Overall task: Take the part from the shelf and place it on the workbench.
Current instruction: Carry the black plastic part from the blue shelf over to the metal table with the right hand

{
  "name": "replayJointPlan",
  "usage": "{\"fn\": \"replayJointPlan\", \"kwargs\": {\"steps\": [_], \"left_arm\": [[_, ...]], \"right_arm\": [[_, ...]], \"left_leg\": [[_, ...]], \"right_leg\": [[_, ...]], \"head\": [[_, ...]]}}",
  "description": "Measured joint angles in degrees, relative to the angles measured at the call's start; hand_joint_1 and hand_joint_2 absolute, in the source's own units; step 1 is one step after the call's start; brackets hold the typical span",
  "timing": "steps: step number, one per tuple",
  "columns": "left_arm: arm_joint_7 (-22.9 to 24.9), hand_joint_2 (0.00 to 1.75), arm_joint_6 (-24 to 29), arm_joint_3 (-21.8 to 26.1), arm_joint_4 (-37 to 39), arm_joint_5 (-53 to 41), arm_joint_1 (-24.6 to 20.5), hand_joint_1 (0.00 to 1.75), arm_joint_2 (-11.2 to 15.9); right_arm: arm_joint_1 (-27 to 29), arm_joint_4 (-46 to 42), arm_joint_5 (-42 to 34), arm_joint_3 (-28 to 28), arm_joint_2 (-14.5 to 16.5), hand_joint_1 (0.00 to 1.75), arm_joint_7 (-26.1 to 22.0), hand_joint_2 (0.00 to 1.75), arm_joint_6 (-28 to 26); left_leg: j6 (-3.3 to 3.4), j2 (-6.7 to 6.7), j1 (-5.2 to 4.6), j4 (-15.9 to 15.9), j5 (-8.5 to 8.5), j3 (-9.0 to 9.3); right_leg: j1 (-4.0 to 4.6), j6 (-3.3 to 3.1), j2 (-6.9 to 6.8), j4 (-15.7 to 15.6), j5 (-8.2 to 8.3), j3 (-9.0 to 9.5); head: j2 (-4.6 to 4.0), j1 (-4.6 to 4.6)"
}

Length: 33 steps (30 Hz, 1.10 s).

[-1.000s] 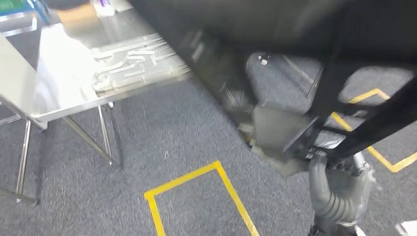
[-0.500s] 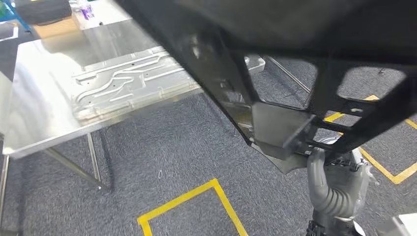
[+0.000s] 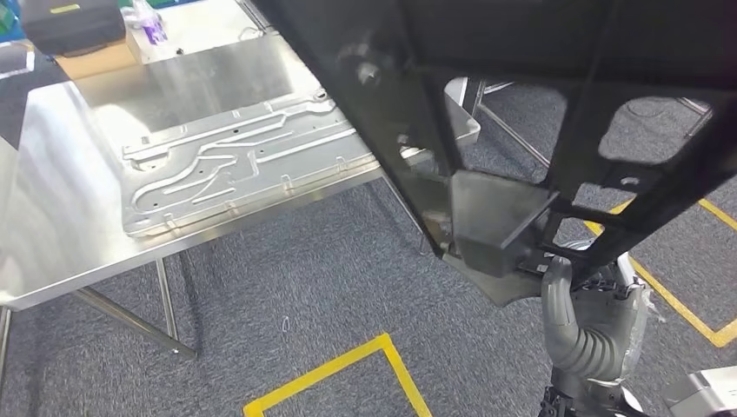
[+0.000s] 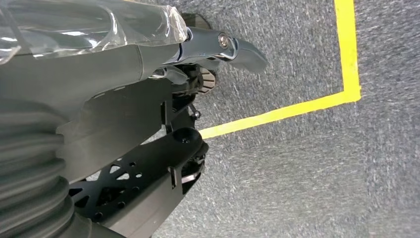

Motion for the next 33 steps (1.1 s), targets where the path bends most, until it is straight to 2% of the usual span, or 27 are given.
{"fn": "replayJointPlan", "kwargs": {"steps": [2,3,5,6,7,8,9,10,11,12,14,16,17,18,19,21,22,23,24,25,27,28,29,31,32,33], "left_arm": [[0.0,1.75,0.0,0.0,0.0,0.0,0.0,0.00,0.0],[0.0,1.75,-0.1,0.0,0.0,0.0,0.0,0.00,0.1],[-0.1,1.75,-0.1,0.0,0.0,0.1,0.0,0.00,0.1],[-0.1,1.75,-0.1,0.0,0.0,0.1,0.0,0.00,0.1],[-0.1,1.75,-0.1,0.0,0.0,0.1,0.0,0.00,0.1],[-0.1,1.75,0.0,0.0,0.0,0.1,0.0,0.00,0.1],[-0.1,1.75,0.0,0.0,0.0,0.1,0.0,0.00,0.1],[-0.1,1.75,0.0,0.0,0.0,0.1,0.0,0.00,0.1],[-0.2,1.75,0.0,0.0,0.0,0.1,0.1,0.00,0.1],[-0.2,1.75,0.0,0.0,0.0,0.2,0.1,0.00,0.1],[-0.2,1.75,0.0,0.0,0.0,0.4,0.1,0.00,0.1],[-0.3,1.75,0.1,0.0,0.0,0.6,0.1,0.00,0.1],[-0.3,1.75,0.2,0.0,0.0,0.7,0.2,0.00,0.1],[-0.3,1.75,0.2,0.0,0.0,0.7,0.2,0.00,0.1],[-0.3,1.75,0.2,0.0,0.0,0.7,0.2,0.00,0.1],[-0.2,1.75,0.2,0.0,0.0,0.7,0.2,0.00,0.1],[-0.2,1.75,0.2,0.0,0.0,0.7,0.2,0.00,0.1],[-0.2,1.75,0.2,0.0,0.0,0.7,0.2,0.00,0.1],[-0.2,1.75,0.2,0.0,0.0,0.6,0.2,0.00,0.1],[-0.2,1.75,0.1,0.0,0.0,0.6,0.2,0.00,0.1],[-0.2,1.75,0.0,0.0,0.0,0.6,0.2,0.00,0.1],[-0.2,1.75,0.0,0.0,0.0,0.6,0.1,0.00,0.1],[-0.2,1.75,0.0,0.0,0.0,0.6,0.1,0.00,0.1],[-0.1,1.75,-0.1,0.0,0.0,0.5,0.0,0.00,0.1],[-0.2,1.75,-0.1,0.0,0.0,0.5,-0.1,0.00,0.1],[-0.2,1.75,-0.1,0.0,0.0,0.5,-0.1,0.00,0.1]], "right_arm": [[0.0,0.0,0.0,0.0,0.0,1.75,0.0,1.75,0.0],[0.0,0.0,0.0,0.0,0.0,1.75,0.0,1.75,0.0],[0.0,0.0,0.0,0.0,0.0,1.75,0.0,1.75,0.0],[0.0,0.0,0.0,0.0,0.0,1.75,0.0,1.75,0.0],[0.0,0.0,0.0,0.0,0.0,1.75,0.0,1.75,0.0],[0.0,0.0,0.1,0.0,0.0,1.75,0.0,1.75,0.0],[0.0,0.0,0.2,0.0,0.0,1.75,0.0,1.75,0.0],[0.0,0.0,0.3,0.0,0.0,1.75,0.1,1.75,0.0],[-0.1,0.0,0.3,0.0,0.0,1.75,0.1,1.75,0.0],[-0.1,0.0,0.4,0.0,0.0,1.75,0.1,1.75,0.0],[-0.2,0.0,0.5,0.0,0.0,1.75,0.2,1.75,0.0],[-0.3,0.1,0.5,0.0,0.0,1.75,0.3,1.75,0.0],[-0.3,0.2,0.5,0.0,0.0,1.75,0.4,1.75,0.0],[-0.5,0.3,0.5,0.0,0.0,1.75,0.5,1.75,0.0],[-0.5,0.3,0.5,0.0,0.0,1.75,0.6,1.75,0.0],[-0.6,0.5,0.5,0.0,0.0,1.75,0.8,1.75,0.0],[-0.6,0.5,0.5,0.0,0.0,1.75,0.9,1.75,0.0],[-0.6,0.6,0.4,0.0,0.0,1.75,1.0,1.75,0.0],[-0.6,0.6,0.4,0.0,0.0,1.75,1.1,1.75,0.0],[-0.7,0.6,0.2,0.0,0.0,1.75,1.2,1.75,0.0],[-0.7,0.7,-0.4,-0.1,0.0,1.75,1.4,1.75,0.0],[-0.8,0.8,-1.1,-0.1,0.0,1.75,1.4,1.75,0.0],[-0.8,0.8,-2.1,-0.1,0.0,1.75,1.3,1.75,0.0],[-1.2,0.9,-4.1,-0.1,-0.2,1.75,1.4,1.75,0.0],[-1.4,0.9,-4.5,-0.1,-0.3,1.75,1.7,1.75,0.0],[-1.7,1.0,-4.2,-0.1,-0.5,1.75,2.4,1.75,0.0]], "left_leg": [[-0.71,0.14,0.16,2.1,-0.99,-0.64],[-1.11,0.23,0.35,5.1,-2.05,-2.11],[-1.83,0.36,0.92,13.5,-4.43,-7.36],[-2.11,0.41,1.23,16.9,-4.81,-10.04],[-2.31,0.46,1.52,18.3,-3.97,-11.89],[-2.45,0.50,1.76,17.3,-1.78,-12.63],[-2.50,0.56,1.95,14.0,1.47,-12.29],[-2.42,0.62,2.03,10.2,4.56,-11.37],[-2.25,0.69,1.82,7.0,6.80,-10.39],[-1.86,0.74,1.49,4.5,7.64,-9.43],[-0.88,0.79,0.62,2.3,6.69,-8.29],[0.19,0.54,0.48,0.4,5.72,-6.48],[0.72,0.41,0.58,-0.4,5.37,-5.30],[1.13,0.26,0.70,-1.0,4.99,-4.01],[1.43,0.20,0.75,-1.5,4.51,-2.89],[1.69,0.11,0.76,-1.9,3.14,-0.80],[1.68,0.02,0.76,-2.0,2.24,0.38],[1.60,-0.10,0.79,-2.0,1.24,1.73],[1.47,-0.20,0.82,-2.0,0.16,3.23],[1.27,-0.26,0.85,-2.1,-0.95,4.49],[0.66,-0.32,0.68,-2.0,-3.14,6.43],[0.29,-0.30,0.55,-2.4,-4.04,7.04],[-0.05,-0.25,0.44,-2.4,-4.38,7.62],[-0.57,-0.05,0.50,-1.6,-3.96,7.86],[-0.82,0.08,0.58,0.8,-3.27,6.97],[-1.07,0.18,0.69,4.1,-3.06,5.15]], "right_leg": [[-0.26,-0.69,-0.01,-0.4,-0.47,0.85],[-0.40,-0.94,-0.04,-0.6,-0.86,1.47],[-0.43,-1.23,-0.14,-0.7,-1.99,2.74],[-0.43,-1.22,-0.16,-0.7,-2.65,3.48],[-0.44,-1.15,-0.15,-0.7,-3.38,4.38],[-0.47,-1.04,-0.11,-0.8,-4.20,5.47],[-0.50,-0.87,-0.06,-0.9,-5.10,6.76],[-0.61,-0.68,-0.03,-1.1,-5.99,7.98],[-0.56,-0.37,0.03,-1.3,-6.73,8.90],[-0.63,-0.02,0.10,-1.7,-7.23,9.50],[-0.87,0.84,0.23,-2.7,-7.25,10.22],[-1.34,1.50,0.16,-2.0,-6.31,10.47],[-1.41,1.63,0.08,0.3,-5.72,9.48],[-1.37,1.63,0.01,4.0,-5.50,7.37],[-1.29,1.58,-0.06,8.2,-5.81,4.41],[-1.06,1.70,-0.06,14.7,-8.71,-2.17],[-0.99,1.78,-0.07,15.6,-10.39,-4.59],[-0.94,1.83,-0.09,14.9,-11.25,-6.24],[-0.92,1.86,-0.14,12.8,-10.52,-7.09],[-0.92,1.85,-0.27,9.6,-7.50,-7.30],[-0.82,1.60,-0.67,2.7,1.73,-7.33],[-0.70,1.37,-0.75,0.7,5.11,-7.33],[-0.63,1.05,-0.70,-0.3,6.70,-7.34],[-0.64,0.30,-0.44,-0.5,6.14,-6.50],[-0.72,-0.09,-0.49,-0.6,5.66,-5.82],[-0.72,-0.39,-0.63,-0.7,5.08,-5.01]], "head": [[0.00,-0.10],[0.00,-0.17],[-0.01,-0.28],[-0.01,-0.28],[-0.01,-0.28],[-0.01,-0.28],[-0.01,-0.28],[-0.01,-0.26],[-0.02,-0.22],[-0.02,-0.19],[-0.01,-0.19],[0.05,-0.23],[0.06,-0.21],[0.07,-0.15],[0.07,-0.06],[0.08,0.04],[0.08,0.05],[0.08,0.05],[0.08,0.07],[0.08,0.08],[0.07,0.11],[0.05,0.04],[0.05,-0.03],[0.07,-0.22],[0.09,-0.30],[0.10,-0.39]]}}
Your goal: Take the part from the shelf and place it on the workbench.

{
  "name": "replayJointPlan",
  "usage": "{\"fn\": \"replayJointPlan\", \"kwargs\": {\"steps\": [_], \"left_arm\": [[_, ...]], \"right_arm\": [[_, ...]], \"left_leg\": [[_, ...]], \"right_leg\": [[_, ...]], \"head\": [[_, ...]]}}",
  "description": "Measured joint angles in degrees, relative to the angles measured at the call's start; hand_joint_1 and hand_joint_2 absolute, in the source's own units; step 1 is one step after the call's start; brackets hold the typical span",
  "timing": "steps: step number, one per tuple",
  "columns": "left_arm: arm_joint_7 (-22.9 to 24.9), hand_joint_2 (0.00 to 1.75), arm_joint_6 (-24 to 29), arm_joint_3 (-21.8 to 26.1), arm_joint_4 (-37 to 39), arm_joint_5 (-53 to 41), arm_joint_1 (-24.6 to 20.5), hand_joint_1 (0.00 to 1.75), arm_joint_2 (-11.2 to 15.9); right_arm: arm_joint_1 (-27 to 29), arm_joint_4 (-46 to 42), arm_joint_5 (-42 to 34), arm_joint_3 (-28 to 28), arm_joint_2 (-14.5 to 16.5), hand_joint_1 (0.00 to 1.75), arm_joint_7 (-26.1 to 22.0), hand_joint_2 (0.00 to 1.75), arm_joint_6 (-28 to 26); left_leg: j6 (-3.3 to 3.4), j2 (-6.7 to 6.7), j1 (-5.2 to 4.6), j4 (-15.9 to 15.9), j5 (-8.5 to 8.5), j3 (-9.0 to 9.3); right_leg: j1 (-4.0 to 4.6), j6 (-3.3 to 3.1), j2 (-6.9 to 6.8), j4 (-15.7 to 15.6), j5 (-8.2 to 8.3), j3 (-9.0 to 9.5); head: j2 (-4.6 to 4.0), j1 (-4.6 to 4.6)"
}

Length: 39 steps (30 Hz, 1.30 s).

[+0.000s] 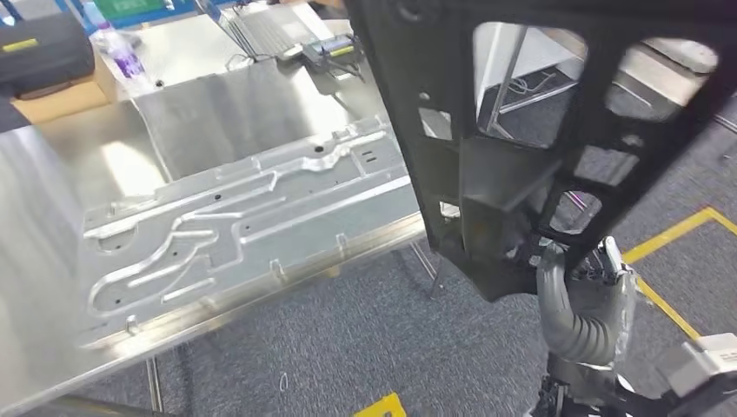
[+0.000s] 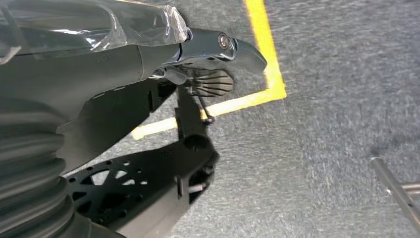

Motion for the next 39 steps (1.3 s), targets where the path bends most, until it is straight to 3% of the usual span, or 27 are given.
{"fn": "replayJointPlan", "kwargs": {"steps": [1,3,5,6,7,9,10,11,12,14,16,18,20,21,22,23,25,26,28,30,31,32,33,35,36,38,39], "left_arm": [[0.0,1.75,0.0,0.0,0.0,0.0,0.0,0.00,0.0],[0.0,1.75,0.0,0.0,0.0,0.1,0.0,0.00,0.0],[0.0,1.75,0.0,0.0,0.0,0.1,0.1,0.00,0.0],[0.0,1.75,0.0,0.0,0.0,0.1,0.1,0.00,0.0],[0.0,1.75,-0.1,0.0,0.0,0.2,0.1,0.00,0.0],[0.1,1.75,-0.1,0.0,0.0,0.2,0.1,0.00,0.0],[0.1,1.75,-0.1,0.0,0.0,0.3,0.1,0.00,0.0],[0.1,1.75,-0.1,0.0,0.0,0.3,0.1,0.00,0.0],[0.1,1.75,0.0,0.0,0.0,0.3,0.1,0.00,0.0],[0.2,1.75,0.2,0.0,0.0,0.2,0.2,0.00,0.0],[0.4,1.75,0.4,0.0,0.0,0.1,0.2,0.00,0.0],[0.5,1.75,0.5,0.0,0.0,-0.1,0.1,0.00,-0.1],[0.6,1.75,0.6,0.0,0.0,-0.3,0.1,0.00,-0.2],[0.7,1.75,0.6,0.0,0.0,-0.4,0.1,0.00,-0.2],[0.8,1.75,0.6,0.0,0.0,-0.4,0.2,0.00,-0.2],[0.9,1.75,0.6,0.0,0.0,-0.5,0.2,0.00,-0.2],[1.0,1.75,0.6,-0.1,0.0,-0.5,0.2,0.00,-0.5],[1.1,1.75,0.7,-0.1,0.0,-0.5,0.1,0.00,-0.6],[1.0,1.75,0.8,-0.1,0.0,-0.5,0.0,0.00,-0.7],[1.0,1.75,1.0,-0.2,0.1,-0.5,0.0,0.00,-0.6],[0.9,1.75,1.3,-0.3,0.1,-0.7,-0.1,0.00,-0.5],[0.6,1.75,1.6,-0.4,0.1,-0.9,-0.1,0.00,-0.5],[0.3,1.75,2.0,-0.6,0.1,-1.2,-0.2,0.00,-0.5],[-0.9,1.75,3.0,-0.9,0.1,-1.9,-0.2,0.00,-0.5],[-1.4,1.75,3.6,-1.0,0.1,-2.2,-0.3,0.00,-0.5],[-2.0,1.75,4.8,-1.3,0.1,-2.8,-0.3,0.00,-0.5],[-2.1,1.75,5.4,-1.4,0.1,-3.1,-0.3,0.00,-0.5]], "right_arm": [[-0.3,0.1,0.7,0.0,-0.1,1.75,0.8,1.75,0.0],[-0.7,0.4,2.0,0.0,-0.3,1.75,2.2,1.75,0.0],[-1.1,0.7,2.7,0.1,-0.4,1.75,2.8,1.75,0.0],[-1.3,0.8,2.9,0.1,-0.5,1.75,3.1,1.75,0.0],[-1.5,0.9,3.1,0.2,-0.5,1.75,3.2,1.75,0.0],[-1.7,1.1,3.3,0.3,-0.5,1.75,3.5,1.75,0.0],[-1.8,1.2,3.3,0.3,-0.5,1.75,3.6,1.75,0.0],[-1.9,1.4,3.3,0.3,-0.6,1.75,3.8,1.75,0.0],[-2.0,1.6,3.4,0.4,-0.6,1.75,4.1,1.75,0.0],[-2.4,2.0,3.6,0.5,-0.8,1.75,5.1,1.75,0.0],[-2.9,2.7,3.9,0.8,-1.1,1.75,6.4,1.75,0.0],[-3.5,3.6,4.4,1.2,-1.5,1.75,7.7,1.75,0.0],[-4.0,4.6,4.8,1.7,-1.8,1.75,8.9,1.75,0.0],[-4.4,5.1,5.0,1.9,-2.0,1.75,9.4,1.75,0.0],[-4.7,5.6,5.1,2.2,-2.1,1.75,9.9,1.75,0.0],[-4.9,6.0,5.2,2.4,-2.3,1.75,10.2,1.75,0.0],[-5.3,6.9,5.3,2.9,-2.6,1.75,10.6,1.75,0.0],[-5.4,7.1,5.3,3.1,-2.8,1.75,10.7,1.75,0.0],[-5.7,7.5,5.3,3.4,-3.0,1.75,10.9,1.75,0.0],[-6.0,7.8,5.2,3.6,-3.1,1.75,10.9,1.75,0.0],[-6.0,8.0,5.1,3.6,-3.2,1.75,10.8,1.75,0.0],[-5.9,8.1,4.7,3.6,-3.2,1.75,10.5,1.75,0.0],[-5.7,8.3,4.3,3.7,-3.2,1.75,10.2,1.75,0.0],[-5.1,8.7,3.6,3.6,-3.2,1.75,9.5,1.75,0.0],[-4.7,8.8,3.4,3.6,-3.2,1.75,9.2,1.75,0.0],[-4.1,9.0,3.3,3.5,-3.2,0.87,8.9,0.87,0.0],[-3.8,9.1,3.3,3.5,-3.2,0.44,8.9,0.44,0.0]], "left_leg": [[-0.30,0.09,0.12,4.1,-0.50,-2.57],[-0.76,0.19,0.29,10.7,-4.26,-8.30],[-0.82,0.30,0.35,11.6,-8.00,-11.84],[-0.64,0.52,0.35,9.6,-7.84,-12.48],[-0.31,1.02,0.31,6.6,-5.64,-12.57],[0.72,3.05,-0.10,0.4,2.56,-12.27],[1.19,3.80,-0.43,-1.5,5.80,-12.03],[1.62,4.04,-0.70,-2.7,7.71,-11.82],[1.94,3.60,-0.88,-3.3,7.90,-11.36],[2.68,2.22,-0.76,-4.6,7.84,-9.64],[3.42,0.97,-0.60,-5.3,7.46,-7.72],[3.90,-0.58,-0.65,-5.4,6.49,-6.43],[4.04,-2.44,-0.79,-5.4,5.21,-4.94],[4.03,-3.36,-0.86,-5.4,4.50,-4.00],[3.99,-4.22,-0.90,-5.4,3.74,-2.98],[3.93,-5.03,-0.89,-5.4,2.97,-2.10],[3.50,-6.54,-0.67,-5.6,1.67,-1.01],[3.20,-7.13,-0.49,-5.6,1.38,-0.77],[2.65,-7.69,-0.33,-6.0,1.26,-0.28],[2.26,-5.33,-0.57,-4.5,0.91,-0.60],[1.94,-3.55,-0.58,-2.1,0.23,-2.01],[1.45,-1.66,-0.34,1.4,-0.73,-4.31],[0.89,-0.59,0.06,5.1,-1.90,-7.18],[-0.39,0.08,1.05,9.1,-2.66,-11.72],[-1.02,0.23,1.55,8.3,-1.30,-12.57],[-2.18,0.70,2.49,1.4,4.66,-11.49],[-2.55,0.97,2.62,-2.0,6.85,-10.73]], "right_leg": [[0.03,-0.19,-0.23,-0.1,-0.70,0.81],[0.11,-0.30,-0.81,-0.1,-2.34,2.62],[0.21,-0.27,-1.55,-0.1,-4.17,4.90],[0.28,-0.21,-2.00,-0.1,-5.14,6.23],[0.35,-0.14,-2.51,-0.2,-6.11,7.57],[0.51,0.33,-3.45,-0.3,-7.92,9.95],[0.53,0.73,-3.86,-0.6,-8.64,10.77],[0.50,1.23,-4.14,-0.6,-8.93,11.46],[0.37,1.80,-4.36,-0.5,-8.80,11.86],[0.00,2.52,-3.82,1.8,-7.91,11.31],[-0.18,2.71,-2.01,7.1,-8.25,8.11],[-0.04,2.70,-0.66,12.7,-11.17,3.41],[0.18,2.66,-0.32,14.3,-13.91,-0.14],[0.34,2.54,-0.15,12.8,-13.59,-0.81],[0.55,2.32,0.36,9.7,-11.33,-0.79],[0.78,2.04,1.47,5.9,-7.18,-0.47],[1.23,1.25,3.70,0.4,-0.71,0.13],[1.43,0.82,4.18,-0.6,0.74,0.30],[1.63,-0.18,3.11,-1.5,0.24,1.30],[1.36,-0.91,1.76,-3.1,-0.09,3.29],[1.14,-1.09,1.23,-3.8,-0.25,4.28],[1.07,-1.22,0.76,-4.2,-0.55,5.03],[0.97,-1.28,0.28,-4.4,-0.95,5.56],[0.63,-0.94,-0.45,-4.5,-1.94,6.52],[0.37,-0.61,-0.65,-4.5,-2.48,7.12],[-0.16,0.24,-0.83,-4.5,-3.58,8.51],[-0.33,0.69,-0.85,-4.4,-4.05,9.05]], "head": [[0.01,-0.09],[0.01,-0.22],[0.01,-0.26],[0.01,-0.29],[0.01,-0.31],[0.01,-0.32],[0.01,-0.30],[0.01,-0.28],[0.01,-0.30],[0.01,-0.29],[0.01,-0.22],[0.01,-0.12],[0.01,-0.08],[0.01,-0.07],[0.01,-0.06],[0.01,-0.04],[0.01,-0.08],[0.01,-0.05],[0.01,0.12],[0.01,0.17],[0.01,0.09],[0.01,-0.01],[0.01,-0.09],[0.01,-0.09],[0.01,-0.09],[0.01,-0.10],[0.01,-0.13]]}}
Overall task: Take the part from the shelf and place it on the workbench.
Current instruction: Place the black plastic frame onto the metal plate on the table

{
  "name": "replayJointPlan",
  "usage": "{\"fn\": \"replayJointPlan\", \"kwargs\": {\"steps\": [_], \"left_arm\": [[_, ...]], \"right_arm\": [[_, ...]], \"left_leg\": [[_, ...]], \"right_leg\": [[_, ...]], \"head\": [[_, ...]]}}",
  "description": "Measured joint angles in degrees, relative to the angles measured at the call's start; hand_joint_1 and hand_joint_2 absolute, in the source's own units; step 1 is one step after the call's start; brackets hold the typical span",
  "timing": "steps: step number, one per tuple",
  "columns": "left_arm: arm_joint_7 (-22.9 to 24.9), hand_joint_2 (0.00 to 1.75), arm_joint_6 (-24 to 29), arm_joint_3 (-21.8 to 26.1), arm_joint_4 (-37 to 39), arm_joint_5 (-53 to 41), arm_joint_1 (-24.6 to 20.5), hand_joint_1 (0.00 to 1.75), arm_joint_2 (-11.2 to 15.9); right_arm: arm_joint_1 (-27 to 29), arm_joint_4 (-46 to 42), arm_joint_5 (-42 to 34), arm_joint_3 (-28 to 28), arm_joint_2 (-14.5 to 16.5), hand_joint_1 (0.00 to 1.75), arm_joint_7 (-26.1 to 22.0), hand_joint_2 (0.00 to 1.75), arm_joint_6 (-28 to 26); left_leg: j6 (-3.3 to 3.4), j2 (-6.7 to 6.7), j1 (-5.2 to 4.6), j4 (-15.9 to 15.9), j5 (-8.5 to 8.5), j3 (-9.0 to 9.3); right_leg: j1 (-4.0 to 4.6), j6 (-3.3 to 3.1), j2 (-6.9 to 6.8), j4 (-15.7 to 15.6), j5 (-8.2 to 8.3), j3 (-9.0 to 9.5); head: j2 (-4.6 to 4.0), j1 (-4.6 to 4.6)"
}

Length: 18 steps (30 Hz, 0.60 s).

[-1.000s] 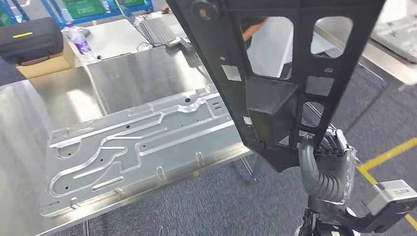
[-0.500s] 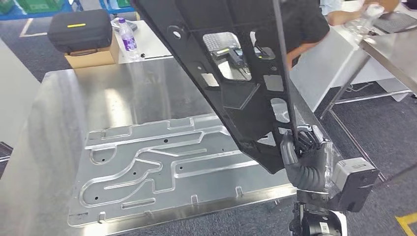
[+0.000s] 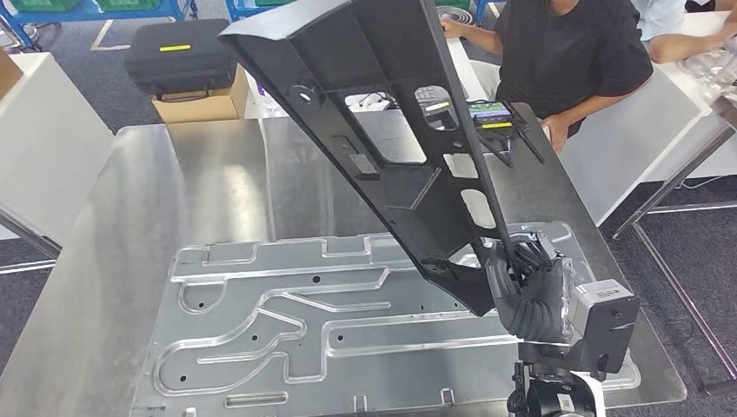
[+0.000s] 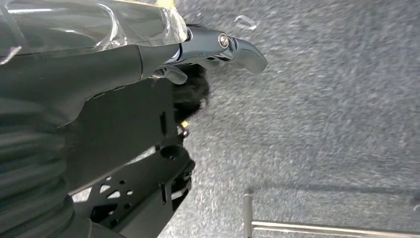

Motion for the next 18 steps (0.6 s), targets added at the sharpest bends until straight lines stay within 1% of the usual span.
{"fn": "replayJointPlan", "kwargs": {"steps": [1,2,3,4,5,6,7,10,12,13,16,17,18], "left_arm": [[0.1,1.75,0.6,-0.2,0.0,-0.3,0.0,0.00,0.0],[0.3,1.75,1.4,-0.4,0.0,-0.5,0.0,0.00,0.0],[0.5,1.75,2.2,-0.7,0.0,-0.7,0.0,0.00,0.0],[0.9,1.31,2.8,-0.9,0.0,-0.8,-0.1,0.00,0.0],[1.2,0.87,3.2,-1.1,0.0,-0.6,-0.1,0.00,-0.1],[1.7,0.44,3.4,-1.2,0.0,-0.5,0.0,0.00,-0.1],[2.2,0.00,3.5,-1.3,0.0,-0.3,0.0,0.00,-0.1],[3.5,0.00,3.7,-1.4,0.0,0.3,0.0,0.00,-0.1],[3.9,0.00,3.6,-1.4,0.0,0.4,0.0,0.00,0.0],[4.0,0.00,3.5,-1.4,0.0,0.4,0.0,0.00,0.0],[4.0,0.00,2.6,-1.4,0.0,0.6,0.0,0.00,0.1],[3.9,0.00,2.2,-1.4,0.0,0.7,0.0,0.00,0.1],[3.9,0.00,1.8,-1.4,0.0,0.7,0.0,0.00,0.1]], "right_arm": [[0.2,0.0,0.0,-0.1,0.0,0.00,-0.1,0.00,0.0],[0.5,0.1,0.0,-0.2,0.0,0.00,-0.2,0.00,0.0],[0.8,0.1,0.0,-0.4,0.0,0.00,-0.3,0.00,0.0],[1.1,0.2,0.0,-0.5,0.0,0.00,-0.4,0.00,0.0],[1.4,0.4,-0.1,-0.6,-0.1,0.00,-0.5,0.00,0.0],[1.6,0.5,-0.2,-0.7,-0.1,0.00,-0.7,0.00,0.0],[1.7,0.7,-0.3,-0.8,-0.1,0.00,-0.9,0.00,0.0],[1.8,1.0,-0.6,-1.0,-0.1,0.00,-1.2,0.00,0.0],[1.8,1.2,-0.8,-1.0,-0.1,0.00,-1.3,0.00,0.0],[1.8,1.3,-1.0,-1.0,-0.1,0.00,-1.4,0.00,0.0],[1.8,1.4,-1.2,-1.2,-0.1,0.00,-1.4,0.00,0.0],[1.8,1.5,-1.2,-1.3,-0.1,0.00,-1.5,0.00,0.0],[1.8,1.5,-1.2,-1.4,-0.1,0.00,-1.5,0.00,0.0]], "left_leg": [[0.09,0.24,-0.04,-2.4,1.30,0.58],[0.47,0.34,-0.21,-3.4,1.64,0.73],[0.93,0.33,-0.38,-3.4,1.33,0.67],[1.37,0.22,-0.35,-3.3,1.48,0.72],[1.49,0.03,-0.28,-3.3,1.62,0.69],[1.46,-0.17,-0.19,-3.3,1.69,0.68],[1.51,-0.44,-0.22,-3.3,1.67,0.66],[1.78,-1.08,-0.28,-3.3,1.50,0.62],[2.00,-1.26,-0.41,-3.3,1.41,0.59],[2.11,-1.28,-0.51,-3.3,1.38,0.56],[2.27,-1.14,-0.75,-3.3,1.34,0.58],[2.27,-1.09,-0.79,-3.3,1.35,0.68],[2.27,-1.06,-0.81,-3.3,1.35,0.80]], "right_leg": [[-0.03,0.45,0.01,0.1,-0.36,0.21],[0.04,0.90,0.02,0.1,-0.67,0.23],[0.07,1.14,0.04,0.3,-1.05,0.23],[0.12,1.05,0.07,0.5,-1.25,0.14],[0.11,0.80,0.07,0.5,-1.39,0.21],[0.09,0.43,0.09,0.6,-1.39,0.29],[0.09,0.15,0.09,0.5,-1.11,0.31],[0.09,0.24,0.06,0.3,-0.71,0.52],[0.06,0.31,-0.01,0.1,-0.71,0.62],[0.02,0.45,-0.07,-0.2,-0.87,0.73],[-0.22,1.86,-0.18,-0.9,-1.25,1.04],[-0.26,2.24,-0.18,-0.9,-1.25,1.10],[-0.24,2.33,-0.17,-0.9,-1.29,1.17]], "head": [[0.00,-0.05],[0.00,-0.05],[0.00,-0.02],[0.00,0.02],[0.00,0.09],[0.00,0.11],[0.00,0.12],[0.00,0.15],[0.00,0.16],[0.00,0.17],[0.00,0.17],[0.00,0.17],[0.00,0.17]]}}
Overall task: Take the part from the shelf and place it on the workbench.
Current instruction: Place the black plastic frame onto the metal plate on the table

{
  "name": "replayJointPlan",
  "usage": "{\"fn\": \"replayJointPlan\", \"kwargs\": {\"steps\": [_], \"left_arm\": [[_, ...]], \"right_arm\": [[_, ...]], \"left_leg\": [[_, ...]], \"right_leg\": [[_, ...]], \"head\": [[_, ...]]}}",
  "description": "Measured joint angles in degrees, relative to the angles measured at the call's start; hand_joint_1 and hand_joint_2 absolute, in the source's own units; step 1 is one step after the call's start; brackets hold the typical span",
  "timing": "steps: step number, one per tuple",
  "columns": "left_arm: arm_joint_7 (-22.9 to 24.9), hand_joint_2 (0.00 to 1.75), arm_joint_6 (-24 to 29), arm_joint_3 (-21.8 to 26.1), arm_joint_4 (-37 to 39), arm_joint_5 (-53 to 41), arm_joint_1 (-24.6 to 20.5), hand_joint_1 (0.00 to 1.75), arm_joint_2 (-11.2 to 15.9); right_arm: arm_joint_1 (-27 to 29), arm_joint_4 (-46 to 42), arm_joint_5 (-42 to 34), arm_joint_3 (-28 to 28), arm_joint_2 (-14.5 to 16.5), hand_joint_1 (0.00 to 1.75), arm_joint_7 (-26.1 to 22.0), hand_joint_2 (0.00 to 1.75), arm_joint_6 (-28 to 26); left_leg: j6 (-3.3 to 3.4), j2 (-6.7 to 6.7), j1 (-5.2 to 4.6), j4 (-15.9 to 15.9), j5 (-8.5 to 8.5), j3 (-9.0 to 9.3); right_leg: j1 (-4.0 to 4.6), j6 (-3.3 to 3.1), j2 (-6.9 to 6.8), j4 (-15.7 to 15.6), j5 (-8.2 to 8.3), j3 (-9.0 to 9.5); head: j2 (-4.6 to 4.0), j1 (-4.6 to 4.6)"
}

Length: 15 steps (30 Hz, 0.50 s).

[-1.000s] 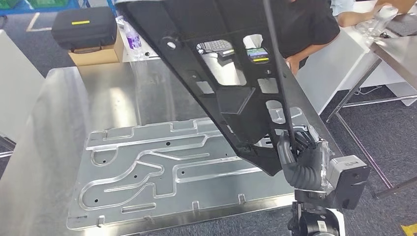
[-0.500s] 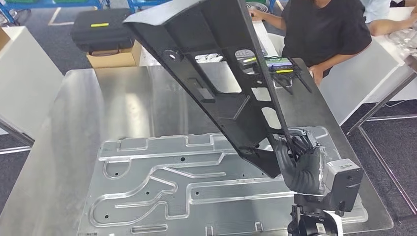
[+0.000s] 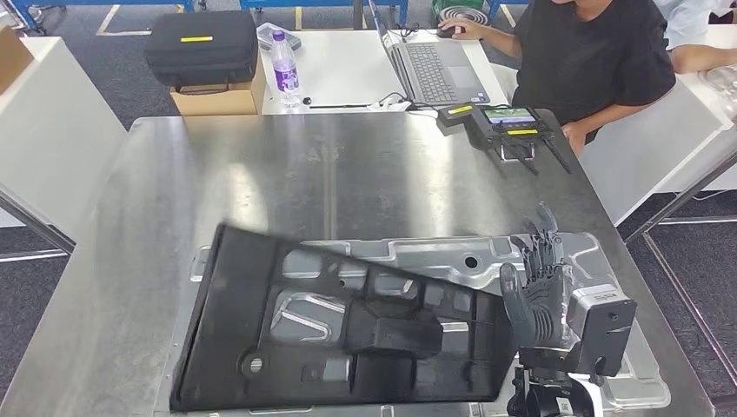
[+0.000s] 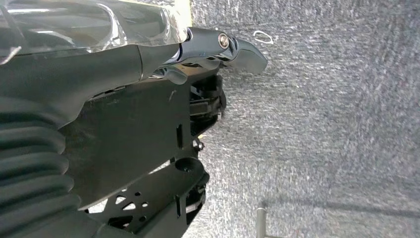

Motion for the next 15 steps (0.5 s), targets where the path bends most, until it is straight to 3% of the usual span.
{"fn": "replayJointPlan", "kwargs": {"steps": [15], "left_arm": [[-0.8,0.00,-3.5,0.0,0.0,1.7,0.0,0.00,0.0]], "right_arm": [[1.1,0.4,1.8,-1.8,1.0,0.00,-2.4,0.00,0.0]], "left_leg": [[-0.28,0.03,0.38,-0.2,0.18,0.75]], "right_leg": [[0.46,-0.03,0.02,0.3,-0.07,0.47]], "head": [[0.00,0.00]]}}
